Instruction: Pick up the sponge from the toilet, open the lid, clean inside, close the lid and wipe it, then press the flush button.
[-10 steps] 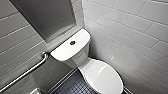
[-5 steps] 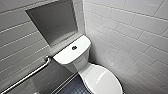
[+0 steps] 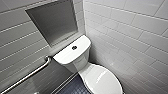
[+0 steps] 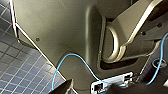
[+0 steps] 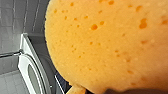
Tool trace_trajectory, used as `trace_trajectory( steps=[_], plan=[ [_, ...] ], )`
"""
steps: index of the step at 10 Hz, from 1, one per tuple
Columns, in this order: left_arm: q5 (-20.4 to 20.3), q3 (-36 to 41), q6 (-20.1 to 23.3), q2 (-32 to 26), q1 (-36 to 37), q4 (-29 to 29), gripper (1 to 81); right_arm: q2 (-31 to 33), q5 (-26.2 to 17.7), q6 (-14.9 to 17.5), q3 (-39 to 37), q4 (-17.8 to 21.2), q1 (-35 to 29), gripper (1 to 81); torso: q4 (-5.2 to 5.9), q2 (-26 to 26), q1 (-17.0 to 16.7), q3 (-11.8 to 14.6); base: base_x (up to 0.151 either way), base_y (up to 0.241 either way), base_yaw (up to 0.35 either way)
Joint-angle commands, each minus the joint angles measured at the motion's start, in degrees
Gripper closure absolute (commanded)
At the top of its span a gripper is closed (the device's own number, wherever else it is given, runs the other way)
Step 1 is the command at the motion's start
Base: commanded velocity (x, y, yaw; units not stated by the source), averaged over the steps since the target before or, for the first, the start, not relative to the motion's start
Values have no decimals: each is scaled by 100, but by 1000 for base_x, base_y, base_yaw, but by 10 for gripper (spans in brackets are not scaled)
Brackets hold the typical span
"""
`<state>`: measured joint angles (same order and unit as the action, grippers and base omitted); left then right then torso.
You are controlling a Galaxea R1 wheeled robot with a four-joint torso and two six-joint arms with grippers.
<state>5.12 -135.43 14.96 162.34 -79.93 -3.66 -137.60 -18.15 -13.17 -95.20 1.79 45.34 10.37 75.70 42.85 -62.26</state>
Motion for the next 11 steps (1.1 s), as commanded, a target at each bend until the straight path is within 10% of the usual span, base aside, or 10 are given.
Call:
trace_trajectory(
  steps=[1, 7, 11],
  plan=[
    [525, -28, 42, 0, -89, 48, 10, -385, -1268, -220, -411, 199, -1327, 811, 0, 0, 0, 0, 0, 0, 0],
    [508, -133, 34, 141, -89, 164, 10, -1291, -2113, -591, -982, 58, -2498, 811, 0, -2, 0, 0, 0, 0, 0],
    [516, -204, 34, 159, -133, 128, 10, -2361, -1738, -915, -2860, 102, -2805, 811, 0, -2, 0, 0, 0, 0, 0]
  ],
)
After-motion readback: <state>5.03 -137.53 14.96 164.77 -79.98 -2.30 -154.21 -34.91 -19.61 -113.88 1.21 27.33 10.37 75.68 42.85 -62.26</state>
